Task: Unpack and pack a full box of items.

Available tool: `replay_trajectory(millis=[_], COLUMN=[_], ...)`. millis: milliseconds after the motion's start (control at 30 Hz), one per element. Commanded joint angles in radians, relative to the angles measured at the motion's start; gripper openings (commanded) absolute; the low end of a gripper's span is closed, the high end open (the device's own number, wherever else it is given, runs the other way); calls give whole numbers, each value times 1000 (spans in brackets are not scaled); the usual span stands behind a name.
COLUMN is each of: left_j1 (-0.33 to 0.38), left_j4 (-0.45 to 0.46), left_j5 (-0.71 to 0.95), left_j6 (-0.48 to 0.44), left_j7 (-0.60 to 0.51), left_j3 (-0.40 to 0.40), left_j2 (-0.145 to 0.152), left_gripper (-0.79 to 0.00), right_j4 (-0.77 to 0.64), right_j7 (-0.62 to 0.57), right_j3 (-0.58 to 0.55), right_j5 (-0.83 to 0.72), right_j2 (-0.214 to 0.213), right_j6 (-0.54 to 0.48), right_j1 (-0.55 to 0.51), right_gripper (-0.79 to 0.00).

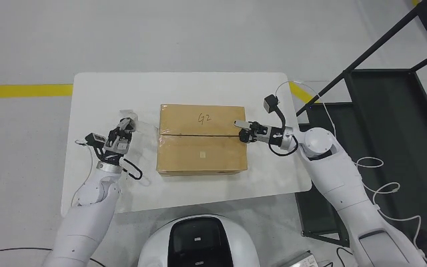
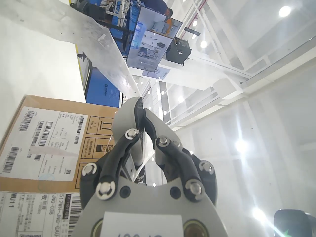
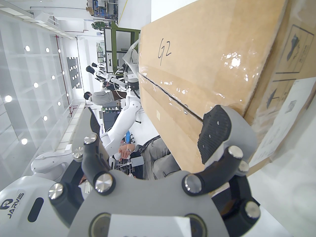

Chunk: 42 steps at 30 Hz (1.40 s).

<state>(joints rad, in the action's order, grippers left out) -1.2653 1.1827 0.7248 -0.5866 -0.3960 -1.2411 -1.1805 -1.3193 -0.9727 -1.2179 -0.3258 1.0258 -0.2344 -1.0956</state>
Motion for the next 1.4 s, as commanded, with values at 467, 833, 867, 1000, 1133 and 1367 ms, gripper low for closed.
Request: replay_trajectory(millis=[467,833,867,1000,1133,1367], left_j1=[-93,-120,-121,-121,-121,-121], left_j4=[251,353,357,357,357,357], left_j5=[-382,-615,-618,-618,-618,-618], left_j6=[63,178,183,183,183,183], left_j7=[195,261,264,264,264,264], left_j3=[23,51,52,52,52,52], left_j2=[-10,-17,-18,-18,-18,-18], left_gripper=[-785,-785,-785,-785,-785,-785], right_j4=[0,0,0,0,0,0], right_j7=[0,0,0,0,0,0], right_j3=[0,0,0,0,0,0], right_j5=[0,0,0,0,0,0], right_j2=[0,0,0,0,0,0], right_j6=[0,0,0,0,0,0], right_j1=[0,0,0,0,0,0], right_gripper=[0,0,0,0,0,0])
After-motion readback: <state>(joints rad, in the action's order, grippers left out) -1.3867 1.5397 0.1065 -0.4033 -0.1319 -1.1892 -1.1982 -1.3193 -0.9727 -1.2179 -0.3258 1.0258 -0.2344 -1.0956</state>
